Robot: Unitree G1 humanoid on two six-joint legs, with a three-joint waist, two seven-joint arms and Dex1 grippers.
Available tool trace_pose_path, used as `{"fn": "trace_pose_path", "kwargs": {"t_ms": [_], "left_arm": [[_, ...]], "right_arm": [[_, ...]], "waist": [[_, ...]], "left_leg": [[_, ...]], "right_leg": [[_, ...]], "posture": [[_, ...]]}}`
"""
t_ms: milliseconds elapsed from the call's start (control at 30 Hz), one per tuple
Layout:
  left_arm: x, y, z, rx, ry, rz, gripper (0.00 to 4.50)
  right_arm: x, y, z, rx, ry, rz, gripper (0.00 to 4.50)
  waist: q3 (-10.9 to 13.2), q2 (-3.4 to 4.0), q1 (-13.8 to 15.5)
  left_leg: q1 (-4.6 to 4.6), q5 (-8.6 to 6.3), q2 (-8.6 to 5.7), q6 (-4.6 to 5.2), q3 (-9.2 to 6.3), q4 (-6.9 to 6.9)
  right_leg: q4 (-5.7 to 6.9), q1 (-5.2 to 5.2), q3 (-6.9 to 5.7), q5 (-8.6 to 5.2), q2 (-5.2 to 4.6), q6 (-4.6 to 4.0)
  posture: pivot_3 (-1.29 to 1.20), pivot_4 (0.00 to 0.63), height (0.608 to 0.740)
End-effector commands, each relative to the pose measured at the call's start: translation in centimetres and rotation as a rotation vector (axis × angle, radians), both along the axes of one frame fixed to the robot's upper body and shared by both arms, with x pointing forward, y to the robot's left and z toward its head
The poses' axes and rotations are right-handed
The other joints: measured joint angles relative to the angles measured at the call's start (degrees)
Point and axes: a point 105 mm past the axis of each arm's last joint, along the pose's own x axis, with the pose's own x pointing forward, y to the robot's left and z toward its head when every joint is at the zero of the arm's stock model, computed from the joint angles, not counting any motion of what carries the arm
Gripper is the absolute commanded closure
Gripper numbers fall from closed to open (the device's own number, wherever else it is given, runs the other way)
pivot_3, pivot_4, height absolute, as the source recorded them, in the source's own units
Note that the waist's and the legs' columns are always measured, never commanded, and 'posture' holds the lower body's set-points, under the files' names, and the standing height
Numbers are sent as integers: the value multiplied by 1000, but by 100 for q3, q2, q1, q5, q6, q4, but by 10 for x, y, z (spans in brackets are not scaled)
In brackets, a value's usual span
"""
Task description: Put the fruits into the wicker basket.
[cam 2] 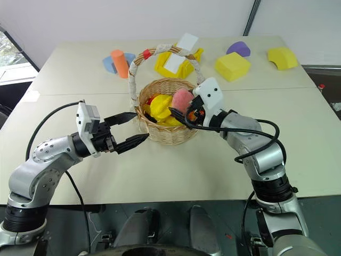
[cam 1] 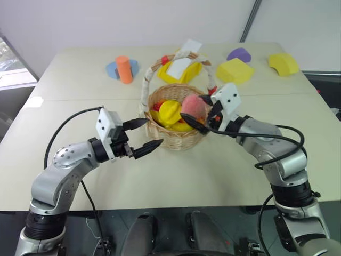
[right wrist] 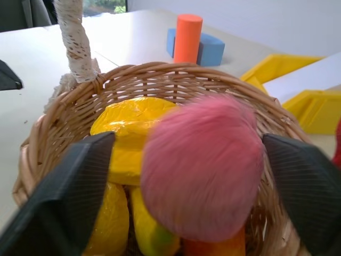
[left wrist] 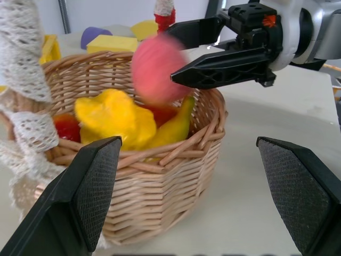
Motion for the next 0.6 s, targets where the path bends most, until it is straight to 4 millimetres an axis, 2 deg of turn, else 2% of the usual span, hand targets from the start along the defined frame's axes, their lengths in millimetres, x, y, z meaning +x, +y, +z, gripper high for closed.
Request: {"fn": "trace_pose_path", "kwargs": {"t_ms": [33,100,133,200,267,433,567,600], "left_arm": [[-4,-6,9,-22,-35,-21,147],[-2,-8,9,-30,-34,-20,147],[-2,-8,9,-37,-32,-22,147],[-1,-10,10,-50,-30,-24,147],[1,-12,9,-63,-32,-28,147],[5,-16,11,-112,-30,-23,147],[3,-20,12,-123,-35,-25,147],[2,-21,12,-123,-36,-25,147]], "right_arm": [[-34,0,24,32,-115,144,29],[-46,-9,20,45,-82,170,29],[-45,-16,16,43,-63,145,29],[-34,-32,10,47,-38,52,29],[-11,-46,6,90,-45,-85,29],[31,-44,6,257,-46,-233,29],[51,-41,5,337,-49,-280,29],[53,-42,5,352,-50,-287,534]], "waist": [[0,0,8],[0,0,22],[0,-1,20],[0,-1,6],[0,-1,-28],[-1,0,-56],[-1,1,-12],[-1,1,3]], "left_leg": [[0,0,0,0,0,0],[1,-1,0,2,-1,1],[1,-1,-1,2,-1,1],[4,-1,-1,2,0,5],[10,-1,0,2,5,5],[22,5,11,-7,8,3],[13,5,10,-8,9,0],[11,5,8,-8,8,0]], "right_leg": [[0,1,-1,0,1,0],[-1,5,-1,0,1,0],[-3,7,-2,0,0,1],[-4,12,-1,1,-1,1],[0,13,2,1,1,2],[17,9,8,1,21,-1],[18,-1,8,0,20,-1],[17,-1,8,1,18,-1]], "posture": [[0,150,740],[0,150,740],[0,150,740],[0,150,740],[0,150,740],[0,150,740],[0,150,740],[0,150,740]]}}
